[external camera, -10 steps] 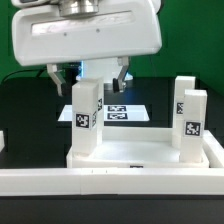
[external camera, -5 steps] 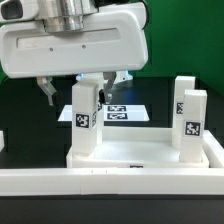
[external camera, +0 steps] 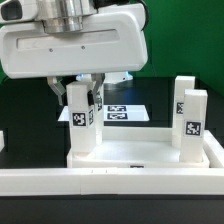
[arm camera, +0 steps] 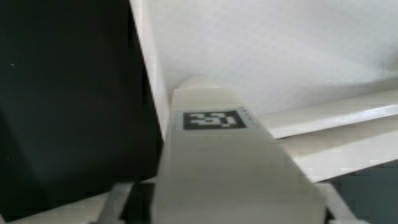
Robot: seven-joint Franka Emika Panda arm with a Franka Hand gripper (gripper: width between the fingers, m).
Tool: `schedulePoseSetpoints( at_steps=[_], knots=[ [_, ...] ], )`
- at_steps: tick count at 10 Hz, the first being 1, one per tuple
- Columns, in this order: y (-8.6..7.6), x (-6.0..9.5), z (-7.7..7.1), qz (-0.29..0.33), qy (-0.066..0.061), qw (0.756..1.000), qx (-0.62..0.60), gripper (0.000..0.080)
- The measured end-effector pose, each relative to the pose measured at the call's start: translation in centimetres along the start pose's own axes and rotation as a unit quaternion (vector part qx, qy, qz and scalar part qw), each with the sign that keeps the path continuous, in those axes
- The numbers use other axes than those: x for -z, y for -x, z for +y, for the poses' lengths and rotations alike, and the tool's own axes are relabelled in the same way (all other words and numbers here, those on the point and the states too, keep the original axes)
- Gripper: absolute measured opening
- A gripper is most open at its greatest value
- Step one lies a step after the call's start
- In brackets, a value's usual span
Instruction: Assemble desk
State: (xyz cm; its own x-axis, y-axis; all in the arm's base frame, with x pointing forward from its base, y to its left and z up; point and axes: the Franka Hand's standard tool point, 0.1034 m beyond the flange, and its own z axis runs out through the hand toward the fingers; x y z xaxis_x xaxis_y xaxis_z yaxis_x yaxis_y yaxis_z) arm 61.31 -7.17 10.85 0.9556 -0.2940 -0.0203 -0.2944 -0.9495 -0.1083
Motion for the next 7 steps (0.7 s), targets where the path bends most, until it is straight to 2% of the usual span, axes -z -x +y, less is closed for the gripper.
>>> schedulePoseSetpoints(
  at_steps=[2,3,5,7],
  knots=[
    [0.0,-0.01,0.18,0.001,-0.003,0.999,-0.046,0.0288],
    [-0.02,-0.04,0.18,0.002,-0.008,0.99,-0.141,0.0288],
    [-0.1,-0.17,-0.36,0.01,-0.017,0.949,-0.315,0.0289],
    [-0.69,-0.26,-0.79,0.017,-0.05,0.883,-0.466,0.0291]
  ],
)
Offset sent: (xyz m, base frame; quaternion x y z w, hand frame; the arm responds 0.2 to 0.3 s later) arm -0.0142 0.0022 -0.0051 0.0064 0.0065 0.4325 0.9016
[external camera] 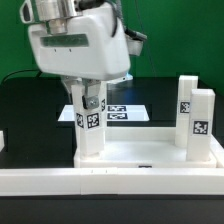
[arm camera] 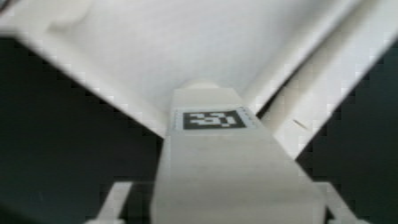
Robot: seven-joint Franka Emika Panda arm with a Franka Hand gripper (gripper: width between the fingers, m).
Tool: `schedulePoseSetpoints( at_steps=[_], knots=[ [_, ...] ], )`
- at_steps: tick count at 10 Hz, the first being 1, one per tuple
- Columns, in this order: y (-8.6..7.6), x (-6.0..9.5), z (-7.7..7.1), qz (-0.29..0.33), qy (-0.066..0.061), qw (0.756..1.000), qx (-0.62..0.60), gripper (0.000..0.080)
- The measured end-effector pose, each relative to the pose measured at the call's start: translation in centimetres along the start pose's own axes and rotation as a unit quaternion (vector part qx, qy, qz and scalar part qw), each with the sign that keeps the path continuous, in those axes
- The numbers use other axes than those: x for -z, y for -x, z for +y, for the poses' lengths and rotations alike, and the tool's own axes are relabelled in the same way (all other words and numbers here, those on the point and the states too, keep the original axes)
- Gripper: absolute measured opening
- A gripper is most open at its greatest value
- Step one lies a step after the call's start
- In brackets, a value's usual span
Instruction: Assemble desk
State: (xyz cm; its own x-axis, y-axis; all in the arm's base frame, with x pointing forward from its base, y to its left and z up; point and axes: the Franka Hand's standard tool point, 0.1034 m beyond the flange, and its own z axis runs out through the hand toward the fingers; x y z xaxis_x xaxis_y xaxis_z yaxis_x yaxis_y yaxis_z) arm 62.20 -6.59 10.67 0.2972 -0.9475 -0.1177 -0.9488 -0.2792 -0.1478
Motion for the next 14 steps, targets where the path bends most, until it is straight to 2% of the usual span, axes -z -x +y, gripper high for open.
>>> schedulePoseSetpoints(
  at_steps=[1,2,4,5,6,7,8,11,12,13,14],
  knots=[
    [0.1,0.0,-0.2,0.003,-0.006,0.998,-0.06,0.0291],
    [0.2,0.0,-0.2,0.003,-0.006,0.995,-0.095,0.0291],
    [0.2,-0.1,-0.2,0.003,-0.005,0.996,-0.087,0.0291],
    [0.1,0.0,-0.2,0.005,-0.003,0.999,-0.035,0.0484],
    [0.1,0.1,-0.4,0.007,-0.003,0.998,0.062,0.0595],
    [0.7,0.1,-0.8,0.005,-0.001,0.988,0.156,0.0633],
    [1.2,0.0,-0.8,0.0,0.007,0.974,0.228,0.0633],
    [0.9,0.0,-0.7,0.0,0.007,0.95,0.313,0.0649],
    [1.0,0.0,-0.6,-0.001,0.016,0.922,0.386,0.0649],
    [1.8,-0.3,-1.0,-0.029,0.052,0.832,0.551,0.0649],
    [1.9,-0.5,-1.4,-0.056,0.062,0.795,0.601,0.0649]
  ],
)
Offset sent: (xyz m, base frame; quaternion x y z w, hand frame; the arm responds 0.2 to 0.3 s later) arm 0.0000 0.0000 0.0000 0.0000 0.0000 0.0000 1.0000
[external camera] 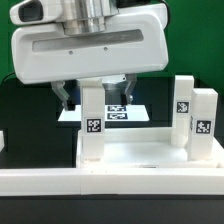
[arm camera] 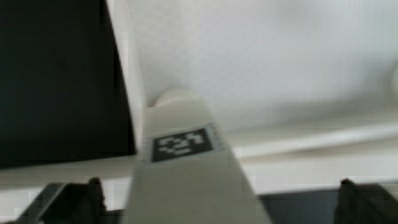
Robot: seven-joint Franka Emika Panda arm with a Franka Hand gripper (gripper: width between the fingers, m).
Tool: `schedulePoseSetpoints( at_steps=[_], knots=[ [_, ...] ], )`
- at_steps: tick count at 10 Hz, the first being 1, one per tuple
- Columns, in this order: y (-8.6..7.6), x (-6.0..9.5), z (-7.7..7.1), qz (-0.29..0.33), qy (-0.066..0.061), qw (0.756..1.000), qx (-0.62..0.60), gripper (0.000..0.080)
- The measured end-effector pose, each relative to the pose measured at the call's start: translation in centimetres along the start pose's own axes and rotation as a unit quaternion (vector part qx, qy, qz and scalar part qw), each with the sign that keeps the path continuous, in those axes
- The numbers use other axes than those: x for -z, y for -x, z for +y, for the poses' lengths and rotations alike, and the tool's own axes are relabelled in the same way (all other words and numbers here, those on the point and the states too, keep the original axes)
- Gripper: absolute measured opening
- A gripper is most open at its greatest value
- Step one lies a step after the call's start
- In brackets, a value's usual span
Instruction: Assemble desk
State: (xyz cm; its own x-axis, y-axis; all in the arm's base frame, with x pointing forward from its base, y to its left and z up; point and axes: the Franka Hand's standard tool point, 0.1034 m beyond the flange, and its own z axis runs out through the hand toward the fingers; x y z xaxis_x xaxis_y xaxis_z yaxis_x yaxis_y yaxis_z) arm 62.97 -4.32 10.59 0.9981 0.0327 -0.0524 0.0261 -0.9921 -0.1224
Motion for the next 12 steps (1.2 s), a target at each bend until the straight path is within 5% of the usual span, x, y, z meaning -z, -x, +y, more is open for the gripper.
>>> schedulePoseSetpoints(
  at_steps=[2,4,8,9,12],
  knots=[
    [-0.4,0.0,0.2,0.008,0.003,1.0,-0.021,0.0649],
    [-0.3,0.0,0.4,0.007,0.004,0.998,-0.067,0.0319],
    [-0.5,-0.1,1.1,0.024,0.011,0.968,-0.25,0.0298],
    [-0.6,-0.1,1.2,0.029,0.006,0.939,-0.344,0.0298],
    [-0.6,-0.2,1.2,0.022,-0.023,0.791,-0.611,0.0294]
  ],
)
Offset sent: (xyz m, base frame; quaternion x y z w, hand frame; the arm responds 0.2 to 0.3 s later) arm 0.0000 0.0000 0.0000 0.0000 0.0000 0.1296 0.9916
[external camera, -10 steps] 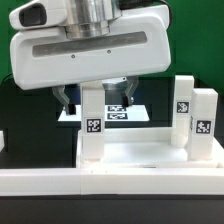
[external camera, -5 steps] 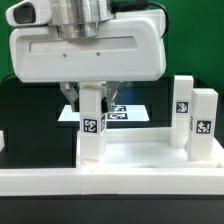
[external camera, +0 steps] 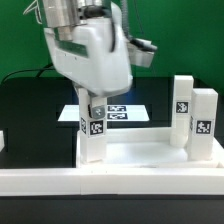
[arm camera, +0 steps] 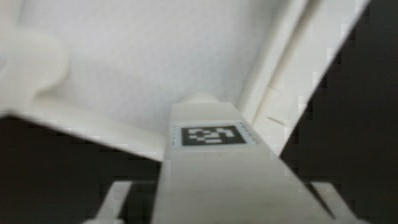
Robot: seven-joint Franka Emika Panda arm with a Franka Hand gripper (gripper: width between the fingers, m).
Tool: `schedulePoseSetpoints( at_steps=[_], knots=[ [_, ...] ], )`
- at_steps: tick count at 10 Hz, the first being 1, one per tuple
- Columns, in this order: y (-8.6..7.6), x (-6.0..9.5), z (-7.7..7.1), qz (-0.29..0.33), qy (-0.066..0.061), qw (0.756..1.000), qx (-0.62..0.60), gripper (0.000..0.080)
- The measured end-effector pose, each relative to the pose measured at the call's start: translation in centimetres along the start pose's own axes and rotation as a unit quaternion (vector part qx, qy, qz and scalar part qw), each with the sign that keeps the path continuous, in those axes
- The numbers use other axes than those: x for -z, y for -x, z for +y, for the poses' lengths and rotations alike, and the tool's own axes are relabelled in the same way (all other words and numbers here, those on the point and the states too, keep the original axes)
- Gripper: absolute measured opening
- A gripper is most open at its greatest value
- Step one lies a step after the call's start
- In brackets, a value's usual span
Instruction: Assemble desk
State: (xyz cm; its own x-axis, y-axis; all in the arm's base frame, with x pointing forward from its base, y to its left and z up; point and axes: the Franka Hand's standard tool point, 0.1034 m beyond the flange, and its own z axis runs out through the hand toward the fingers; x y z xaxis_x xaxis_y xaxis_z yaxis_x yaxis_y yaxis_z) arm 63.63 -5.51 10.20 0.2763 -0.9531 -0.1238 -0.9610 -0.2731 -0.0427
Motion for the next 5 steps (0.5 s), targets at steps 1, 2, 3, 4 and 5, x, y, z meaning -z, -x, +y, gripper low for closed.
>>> schedulePoseSetpoints(
  at_steps=[1,2,3,4,5],
  knots=[
    [-0.04,-0.06,-0.02,0.0,-0.004,0.998,-0.055,0.0294],
    [0.03,-0.07,-0.03,0.0,-0.003,0.998,-0.055,0.0294],
    [0.01,-0.07,-0.01,0.0,-0.003,0.999,-0.051,0.0294],
    [-0.01,-0.07,-0.02,0.001,-0.004,1.0,-0.024,0.0294],
    [-0.21,0.14,-0.12,0.008,-0.006,0.995,0.096,0.0397]
  ],
)
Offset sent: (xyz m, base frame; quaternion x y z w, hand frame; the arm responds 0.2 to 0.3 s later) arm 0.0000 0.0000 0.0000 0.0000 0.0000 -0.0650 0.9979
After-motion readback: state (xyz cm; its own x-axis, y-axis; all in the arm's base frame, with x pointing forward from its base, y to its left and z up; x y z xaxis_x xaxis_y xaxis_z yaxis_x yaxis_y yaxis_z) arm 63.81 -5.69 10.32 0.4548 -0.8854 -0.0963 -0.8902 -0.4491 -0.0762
